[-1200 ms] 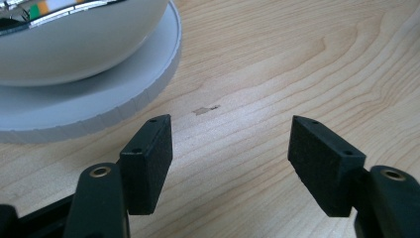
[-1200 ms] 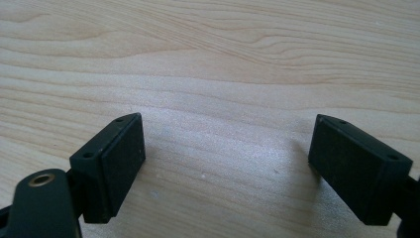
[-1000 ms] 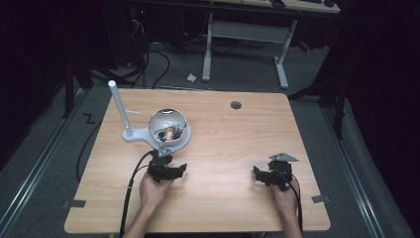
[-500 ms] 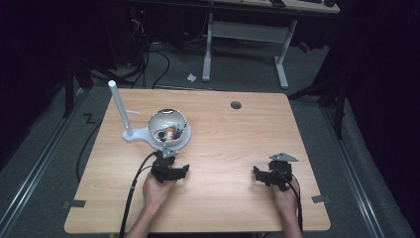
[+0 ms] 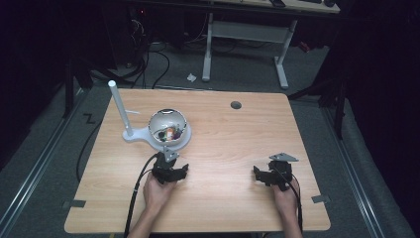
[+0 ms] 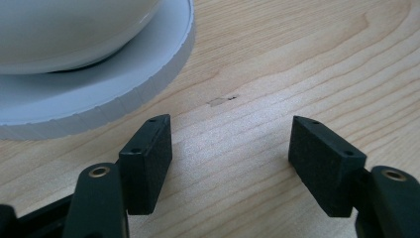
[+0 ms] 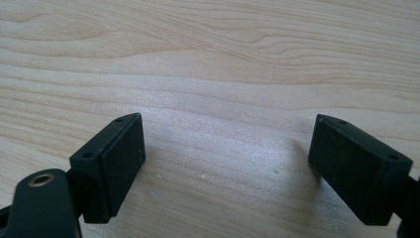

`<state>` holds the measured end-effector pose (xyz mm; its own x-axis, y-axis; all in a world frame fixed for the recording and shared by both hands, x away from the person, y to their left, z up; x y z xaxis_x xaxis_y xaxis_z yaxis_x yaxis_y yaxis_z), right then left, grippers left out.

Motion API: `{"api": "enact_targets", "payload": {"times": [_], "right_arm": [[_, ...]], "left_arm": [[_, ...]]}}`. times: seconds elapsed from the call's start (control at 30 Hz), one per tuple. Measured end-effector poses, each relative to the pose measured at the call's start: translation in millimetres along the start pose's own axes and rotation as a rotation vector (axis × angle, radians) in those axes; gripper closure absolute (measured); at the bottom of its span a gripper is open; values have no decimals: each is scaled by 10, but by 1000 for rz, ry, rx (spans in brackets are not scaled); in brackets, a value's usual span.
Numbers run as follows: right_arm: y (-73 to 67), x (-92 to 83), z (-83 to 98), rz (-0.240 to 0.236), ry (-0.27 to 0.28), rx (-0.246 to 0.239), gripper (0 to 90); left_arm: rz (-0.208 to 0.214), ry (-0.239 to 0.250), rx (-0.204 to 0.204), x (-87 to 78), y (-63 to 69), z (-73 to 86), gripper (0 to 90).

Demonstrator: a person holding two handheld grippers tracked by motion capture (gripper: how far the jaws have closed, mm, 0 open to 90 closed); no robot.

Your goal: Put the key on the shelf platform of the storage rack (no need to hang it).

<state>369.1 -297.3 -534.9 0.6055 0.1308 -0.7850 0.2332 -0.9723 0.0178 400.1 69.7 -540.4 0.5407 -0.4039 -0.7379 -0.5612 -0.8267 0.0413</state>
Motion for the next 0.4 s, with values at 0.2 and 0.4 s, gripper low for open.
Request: {"api": "enact_targets", "payload": {"times": [0.2, 0.4], "right_arm": [[0, 0, 0, 0, 0, 1, 144], [0, 0, 1, 0, 0, 0, 144]], "left_arm": [[-5, -1, -8, -5, 9, 8, 308], [-4, -2, -8, -5, 9, 8, 304]]}}
Point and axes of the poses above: each handheld gripper's, and its own axes: x roughly forward along the jaws, z roughly out of its underside, y roughly to its right, the point moved 2 cm from there along x, roughly forward along the jaws, and after that the axes turned 4 degrees about -y, right-handed, at the moved point
